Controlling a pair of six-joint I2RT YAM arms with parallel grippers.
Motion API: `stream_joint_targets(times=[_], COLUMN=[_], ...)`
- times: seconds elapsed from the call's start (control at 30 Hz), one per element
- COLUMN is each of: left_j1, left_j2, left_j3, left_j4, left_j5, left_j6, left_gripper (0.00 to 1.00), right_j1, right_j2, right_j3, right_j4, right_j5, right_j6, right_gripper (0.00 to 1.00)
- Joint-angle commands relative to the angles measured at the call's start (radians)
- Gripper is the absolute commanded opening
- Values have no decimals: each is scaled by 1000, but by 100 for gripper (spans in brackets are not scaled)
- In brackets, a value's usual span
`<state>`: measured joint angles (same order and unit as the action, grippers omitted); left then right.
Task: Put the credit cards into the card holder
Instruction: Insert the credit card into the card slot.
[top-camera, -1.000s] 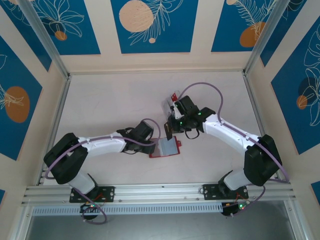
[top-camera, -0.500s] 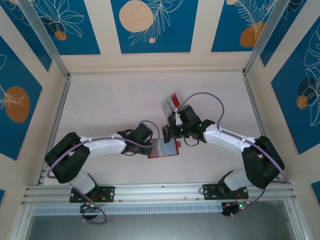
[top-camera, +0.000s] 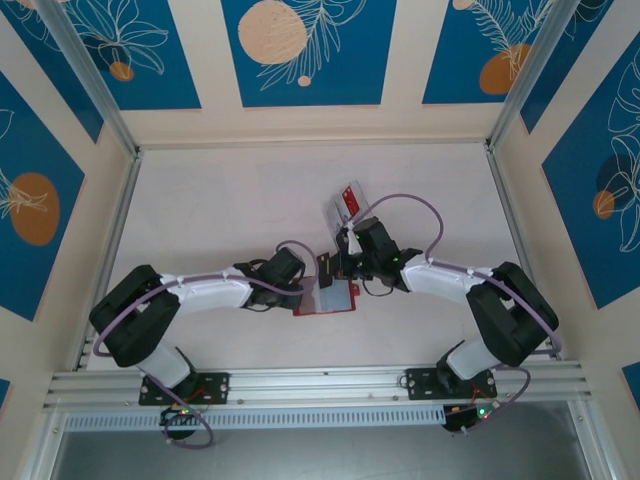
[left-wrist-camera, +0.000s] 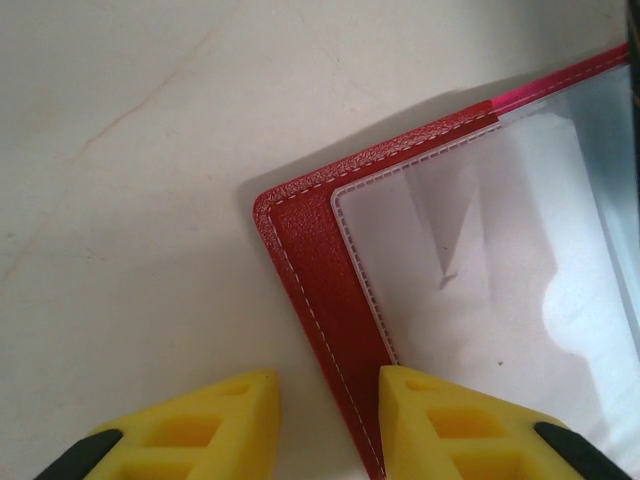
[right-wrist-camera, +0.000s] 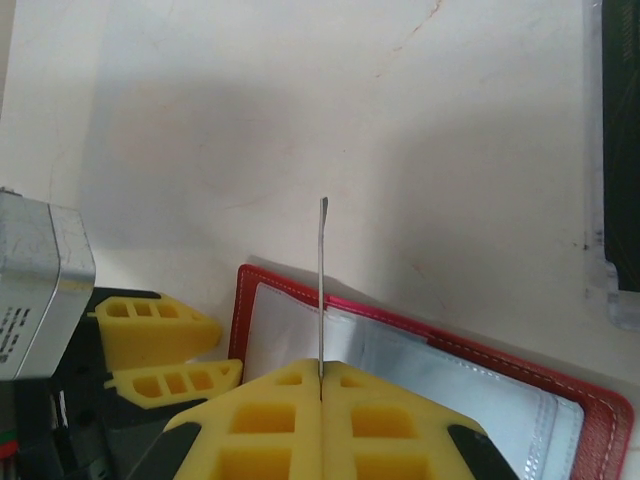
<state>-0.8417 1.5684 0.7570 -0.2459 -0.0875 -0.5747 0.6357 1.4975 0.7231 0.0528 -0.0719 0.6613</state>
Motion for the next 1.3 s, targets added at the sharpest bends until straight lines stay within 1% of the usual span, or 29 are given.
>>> stream_joint_targets(times=[0.0,0.2,0.47,0.57,0.77,1.03,1.27], left_j1=[-7,-8,-8,-8,-9,-9,-11], left_j2=[45,42,39,41,45,48,51], left_j3=[-36,-37,-41,-38,-40,-36,-34], left_j4=[-11,-12,-12,-10,-7,-10,-7], left_j5=[14,17,19,21,23,26,29], left_j6=[-15,-16,-16,-19,-16,-18,-20], left_gripper=[30,30,30,30,29,30,29], right_j1=[4,1,-10,-19,-39,-40,-65], right_j2=[24,60,64,53,47,85,99], right_j3=[-12,-19,-45,-50,-63,-75,-106], right_j4=[58,88,113,92,107,176,251], right_j5=[-37,-54,-53,-33,-55,-117,-190], right_j6=[21,43,55,49,53,93,140], right_gripper=[0,0,0,0,0,0,0])
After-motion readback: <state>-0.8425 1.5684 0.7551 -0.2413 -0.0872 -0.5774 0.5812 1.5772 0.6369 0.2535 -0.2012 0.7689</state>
